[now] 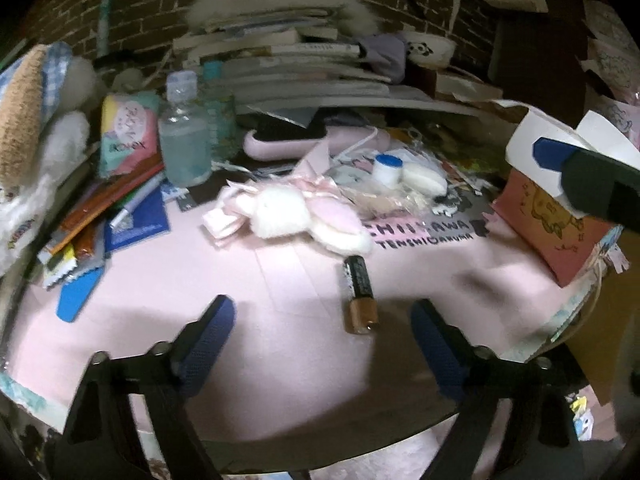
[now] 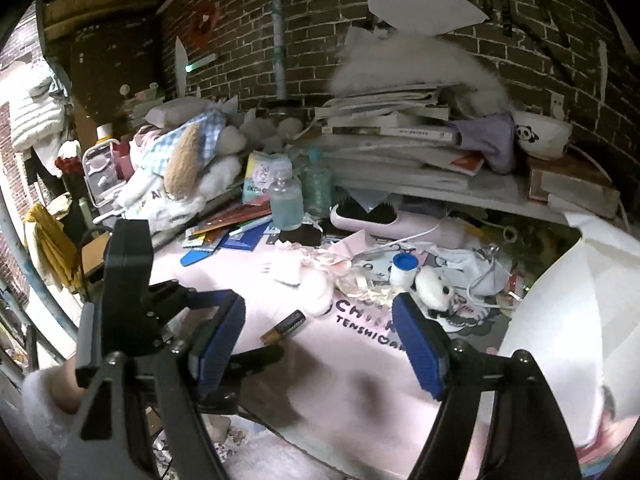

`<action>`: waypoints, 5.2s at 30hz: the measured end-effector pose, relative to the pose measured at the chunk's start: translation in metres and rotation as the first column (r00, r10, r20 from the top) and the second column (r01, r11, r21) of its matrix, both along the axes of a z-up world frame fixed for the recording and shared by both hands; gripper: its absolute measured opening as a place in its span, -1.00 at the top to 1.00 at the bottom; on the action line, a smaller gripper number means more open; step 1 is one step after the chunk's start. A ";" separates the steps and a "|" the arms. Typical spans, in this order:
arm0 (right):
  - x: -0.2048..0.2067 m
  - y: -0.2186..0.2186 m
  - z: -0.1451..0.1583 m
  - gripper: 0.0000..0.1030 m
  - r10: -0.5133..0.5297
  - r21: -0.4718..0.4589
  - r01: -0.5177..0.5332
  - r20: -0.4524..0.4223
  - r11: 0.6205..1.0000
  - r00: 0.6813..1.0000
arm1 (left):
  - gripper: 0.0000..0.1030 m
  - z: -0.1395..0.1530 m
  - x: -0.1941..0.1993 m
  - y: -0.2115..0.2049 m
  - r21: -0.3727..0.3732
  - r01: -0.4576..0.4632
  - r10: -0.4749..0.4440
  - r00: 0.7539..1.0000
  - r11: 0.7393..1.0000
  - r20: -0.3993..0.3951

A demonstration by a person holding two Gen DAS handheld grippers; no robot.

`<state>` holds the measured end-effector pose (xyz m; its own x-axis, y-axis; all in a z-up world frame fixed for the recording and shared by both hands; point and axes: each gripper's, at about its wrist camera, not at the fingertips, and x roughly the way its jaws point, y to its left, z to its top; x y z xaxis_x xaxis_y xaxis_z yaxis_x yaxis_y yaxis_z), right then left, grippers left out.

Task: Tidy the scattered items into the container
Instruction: 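Grasp the Duracell battery on the mat with the left tool, then carry the battery with the left tool over the white box, then lower the battery into the box and open the left tool, then withdraw the open left tool from the box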

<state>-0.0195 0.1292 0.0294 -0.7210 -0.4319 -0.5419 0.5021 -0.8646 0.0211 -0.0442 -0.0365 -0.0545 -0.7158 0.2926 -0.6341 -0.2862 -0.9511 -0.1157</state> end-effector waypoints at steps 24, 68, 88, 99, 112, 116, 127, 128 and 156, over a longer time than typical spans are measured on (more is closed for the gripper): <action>0.015 0.031 -0.060 -0.44 -0.128 -0.032 0.131 0.075 0.991 0.989 | 0.80 0.001 0.001 0.021 -0.061 0.056 -0.057 0.998 0.997 -0.016; 0.014 0.073 -0.082 -0.44 -0.272 -0.133 0.283 0.097 0.950 0.957 | 0.84 0.111 -0.015 0.121 -0.064 0.346 -0.351 0.914 0.936 -0.203; 0.019 0.088 -0.084 -0.45 -0.254 -0.197 0.270 0.105 0.942 0.962 | 0.84 0.133 -0.032 0.258 -0.197 0.666 -0.680 0.733 0.720 -0.009; 0.022 0.093 -0.085 -0.45 -0.238 -0.233 0.257 0.109 0.938 0.965 | 0.84 0.111 -0.043 0.303 -0.325 0.713 -0.700 0.692 0.621 0.179; 0.024 0.096 -0.086 -0.45 -0.232 -0.246 0.253 0.111 0.936 0.966 | 0.83 0.105 -0.047 0.305 -0.338 0.712 -0.682 0.696 0.615 0.225; 0.024 0.096 -0.086 -0.45 -0.232 -0.245 0.253 0.110 0.936 0.966 | 0.83 0.106 -0.047 0.304 -0.337 0.711 -0.680 0.697 0.617 0.226; 0.025 0.095 -0.085 -0.45 -0.234 -0.245 0.254 0.111 0.935 0.966 | 0.19 0.113 -0.056 0.302 -0.340 0.679 -0.664 0.726 0.651 0.179; 0.024 0.095 -0.085 -0.45 -0.233 -0.246 0.254 0.110 0.936 0.966 | 0.09 0.114 -0.056 0.300 -0.334 0.673 -0.661 0.731 0.659 0.170; 0.022 0.089 -0.084 -0.58 -0.275 -0.217 0.294 0.111 0.931 0.955 | -0.72 0.138 -0.016 0.190 -0.186 0.341 -0.375 0.905 0.921 -0.202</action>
